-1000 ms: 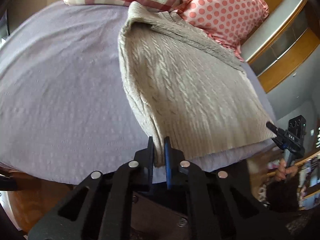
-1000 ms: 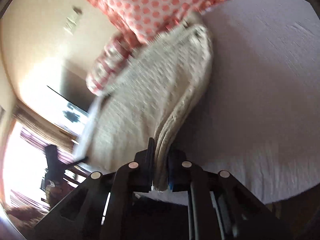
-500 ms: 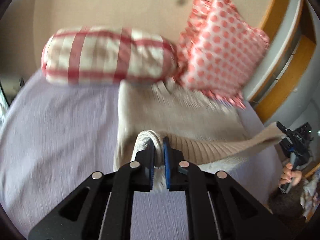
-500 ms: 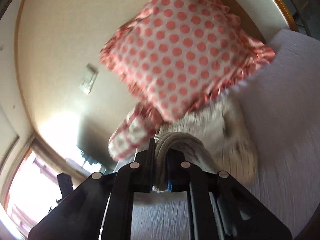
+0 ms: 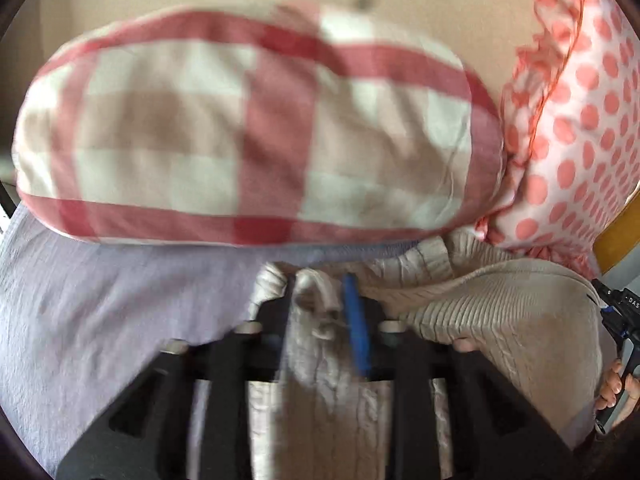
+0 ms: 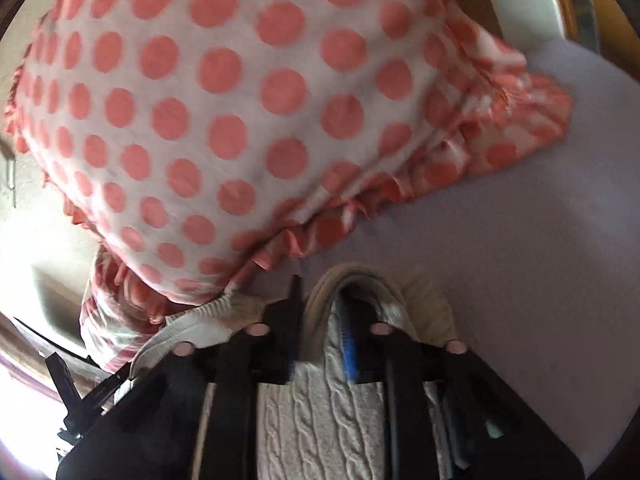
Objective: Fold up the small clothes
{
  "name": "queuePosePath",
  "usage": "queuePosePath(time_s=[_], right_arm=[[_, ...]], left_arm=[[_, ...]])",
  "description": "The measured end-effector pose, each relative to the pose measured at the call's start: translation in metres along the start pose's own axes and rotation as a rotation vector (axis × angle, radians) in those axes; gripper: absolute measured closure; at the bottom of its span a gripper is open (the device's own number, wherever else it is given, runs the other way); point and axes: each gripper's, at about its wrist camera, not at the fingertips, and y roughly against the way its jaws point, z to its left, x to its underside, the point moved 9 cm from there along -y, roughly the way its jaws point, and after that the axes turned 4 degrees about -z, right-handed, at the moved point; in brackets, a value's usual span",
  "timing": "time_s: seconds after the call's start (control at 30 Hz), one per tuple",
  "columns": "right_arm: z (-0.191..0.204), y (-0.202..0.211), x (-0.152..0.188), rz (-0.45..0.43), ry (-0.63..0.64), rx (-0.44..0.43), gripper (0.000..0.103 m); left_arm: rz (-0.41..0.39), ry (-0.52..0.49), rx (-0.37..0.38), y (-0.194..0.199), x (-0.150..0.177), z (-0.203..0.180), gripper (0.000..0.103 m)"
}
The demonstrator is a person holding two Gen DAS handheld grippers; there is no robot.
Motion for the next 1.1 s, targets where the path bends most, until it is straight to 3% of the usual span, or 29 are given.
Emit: queuePosePath(time_s=[0.07,0.1,0.13,0.17,0.2,0.27,0.33,0.43,0.5,0.6,0.7,0.77,0.87,1.0,1.1], right_arm=[[0.009,0.01,-0.004,-0.018,0.028,-0.01,0.048],[0.014,0.015,-0.005,-0.029,0.039,-0.009,0.021],[0.017,0.021,-0.008,-0.063,0.05,0.011,0.006],[0.021,0.032,-0.012,-0.133,0.076,0.03,0.004],[0.03,0.045,-0.017,-0.206,0.114,0.012,0.002],[0.038,0.051,-0.018,-0.218,0.135,-0.009,0.002],[0.046,0.046,-0.007,-0.154,0.15,-0.043,0.002],[0.056,0.028,0.037,0.009,0.234,-0.063,0.002],[0.054,0.016,0.057,0.07,0.267,-0.035,0.002],[0.036,-0.009,0.082,0.158,0.32,0.094,0.002],[0.045,-0.004,0.087,0.14,0.408,0.162,0.003],[0.056,0.006,0.094,0.121,0.455,0.147,0.003],[0.067,0.014,0.102,0.086,0.54,0.172,0.002],[0.068,0.005,0.107,0.114,0.573,0.218,0.002],[0.065,0.005,0.105,0.103,0.576,0.22,0.002]], left_arm=[[-0.067,0.005,-0.061,0.021,-0.011,0.016,0.042],[-0.092,0.009,-0.069,0.03,-0.014,0.02,0.04],[-0.11,0.013,-0.067,0.039,-0.017,0.022,0.04],[-0.133,0.015,-0.048,0.051,-0.018,0.021,0.038],[-0.148,0.011,-0.021,0.06,-0.017,0.017,0.036],[-0.156,-0.008,0.041,0.071,-0.009,0.006,0.034],[-0.126,-0.053,0.124,0.072,0.006,-0.018,0.032],[-0.056,-0.137,0.149,0.058,0.031,-0.056,0.029],[-0.009,-0.194,0.092,0.039,0.046,-0.067,0.028],[0.111,-0.211,-0.054,0.002,0.067,-0.052,0.026],[0.1,-0.164,-0.024,0.013,0.065,-0.041,0.028],[0.07,-0.125,-0.001,0.034,0.059,-0.03,0.023],[0.046,-0.101,-0.082,0.049,0.05,-0.003,0.018],[0.176,-0.107,-0.166,0.033,0.067,0.022,0.018],[0.227,-0.11,-0.172,0.021,0.078,0.024,0.018]])
